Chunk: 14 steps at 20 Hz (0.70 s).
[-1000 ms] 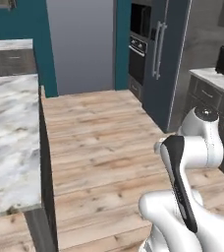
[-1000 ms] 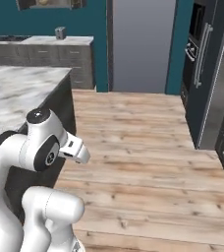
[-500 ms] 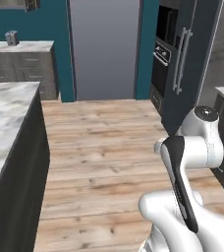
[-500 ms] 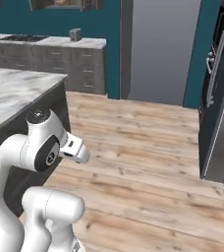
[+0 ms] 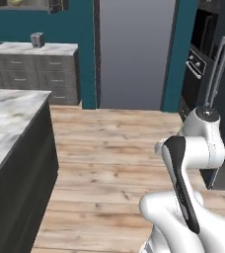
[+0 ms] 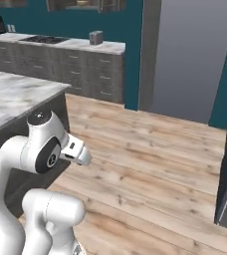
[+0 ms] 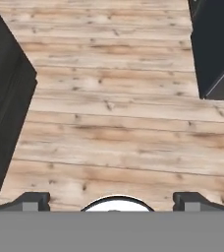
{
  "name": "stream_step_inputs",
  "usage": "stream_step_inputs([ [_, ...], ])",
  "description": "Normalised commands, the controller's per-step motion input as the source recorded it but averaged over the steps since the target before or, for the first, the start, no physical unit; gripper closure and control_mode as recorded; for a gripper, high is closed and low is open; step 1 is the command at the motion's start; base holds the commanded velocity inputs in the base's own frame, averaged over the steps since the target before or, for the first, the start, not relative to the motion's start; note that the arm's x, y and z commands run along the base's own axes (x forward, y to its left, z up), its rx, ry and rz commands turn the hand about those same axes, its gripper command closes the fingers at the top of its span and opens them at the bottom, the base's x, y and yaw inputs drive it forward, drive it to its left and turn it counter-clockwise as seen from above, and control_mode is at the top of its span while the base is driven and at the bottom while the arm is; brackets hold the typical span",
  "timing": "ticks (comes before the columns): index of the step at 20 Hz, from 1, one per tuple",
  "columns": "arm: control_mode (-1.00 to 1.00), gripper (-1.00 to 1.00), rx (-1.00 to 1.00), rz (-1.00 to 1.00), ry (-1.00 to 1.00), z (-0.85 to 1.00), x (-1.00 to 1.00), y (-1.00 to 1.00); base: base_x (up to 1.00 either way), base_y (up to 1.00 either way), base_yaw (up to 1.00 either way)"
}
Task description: Take the smaller bowl and place it next to the appetizer plate on the dining counter , and place the larger bowl next to the plate with cooked food.
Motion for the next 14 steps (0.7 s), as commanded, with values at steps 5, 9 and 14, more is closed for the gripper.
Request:
stream_step_inputs([
  [5, 1.0, -1.0, 0.0, 0.0, 0.0, 0.0, 0.0, 0.0, 1.0, -0.52, 0.37],
  [9, 1.0, -1.0, 0.0, 0.0, 0.0, 0.0, 0.0, 0.0, 1.0, -0.53, 0.35],
  [14, 1.0, -1.0, 0.0, 0.0, 0.0, 0.0, 0.0, 0.0, 1.0, -0.67, 0.23],
])
